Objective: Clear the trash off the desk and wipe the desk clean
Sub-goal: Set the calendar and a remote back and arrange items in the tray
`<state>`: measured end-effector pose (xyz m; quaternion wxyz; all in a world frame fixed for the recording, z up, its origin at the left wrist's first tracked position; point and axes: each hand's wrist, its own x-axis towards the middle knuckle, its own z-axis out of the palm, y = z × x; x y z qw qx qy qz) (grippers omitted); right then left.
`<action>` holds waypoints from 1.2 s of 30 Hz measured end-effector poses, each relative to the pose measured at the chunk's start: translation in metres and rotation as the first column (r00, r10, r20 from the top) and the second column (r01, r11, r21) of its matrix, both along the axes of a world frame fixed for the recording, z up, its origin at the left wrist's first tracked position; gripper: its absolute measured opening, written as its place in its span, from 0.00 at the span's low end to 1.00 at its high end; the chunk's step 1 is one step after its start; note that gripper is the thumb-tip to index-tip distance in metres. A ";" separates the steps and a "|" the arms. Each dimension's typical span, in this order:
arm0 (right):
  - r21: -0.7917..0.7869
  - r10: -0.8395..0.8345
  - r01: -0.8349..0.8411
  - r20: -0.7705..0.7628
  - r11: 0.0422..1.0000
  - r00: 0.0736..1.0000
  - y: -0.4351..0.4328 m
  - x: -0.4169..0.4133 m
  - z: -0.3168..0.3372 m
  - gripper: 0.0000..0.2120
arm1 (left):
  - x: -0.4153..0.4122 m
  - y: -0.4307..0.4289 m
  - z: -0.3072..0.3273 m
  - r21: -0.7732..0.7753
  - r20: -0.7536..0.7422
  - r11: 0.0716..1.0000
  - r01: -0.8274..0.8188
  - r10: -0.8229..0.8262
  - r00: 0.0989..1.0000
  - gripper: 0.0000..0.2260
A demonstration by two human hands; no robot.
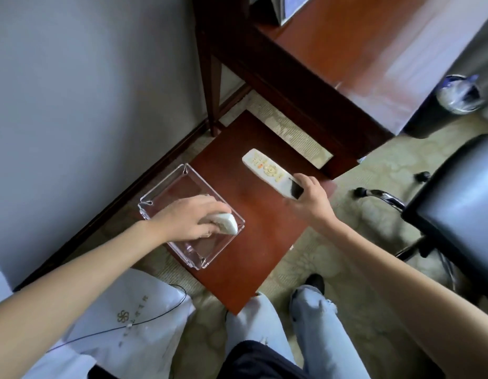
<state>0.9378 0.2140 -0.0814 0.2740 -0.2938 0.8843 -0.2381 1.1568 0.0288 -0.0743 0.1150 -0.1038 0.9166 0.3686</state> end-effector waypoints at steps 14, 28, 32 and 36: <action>-0.273 -0.186 0.146 -0.126 0.951 0.974 0.031 -0.124 0.150 0.26 | -0.187 0.012 0.153 0.428 -0.191 0.795 -0.429 0.544 0.817 0.10; -0.227 -0.072 0.050 -0.088 0.973 0.994 0.024 -0.378 0.132 0.24 | -0.444 -0.007 0.126 0.235 0.030 0.818 -0.525 0.534 0.845 0.14; -0.175 -0.012 -0.004 -0.089 0.985 0.996 0.011 -0.433 0.121 0.24 | -0.485 -0.025 0.112 0.138 0.137 0.891 -0.431 0.414 0.900 0.17; -0.114 0.091 -0.101 -0.084 0.988 0.992 -0.007 -0.463 0.107 0.25 | -0.515 -0.037 0.108 0.035 0.308 0.981 -0.190 0.171 0.936 0.16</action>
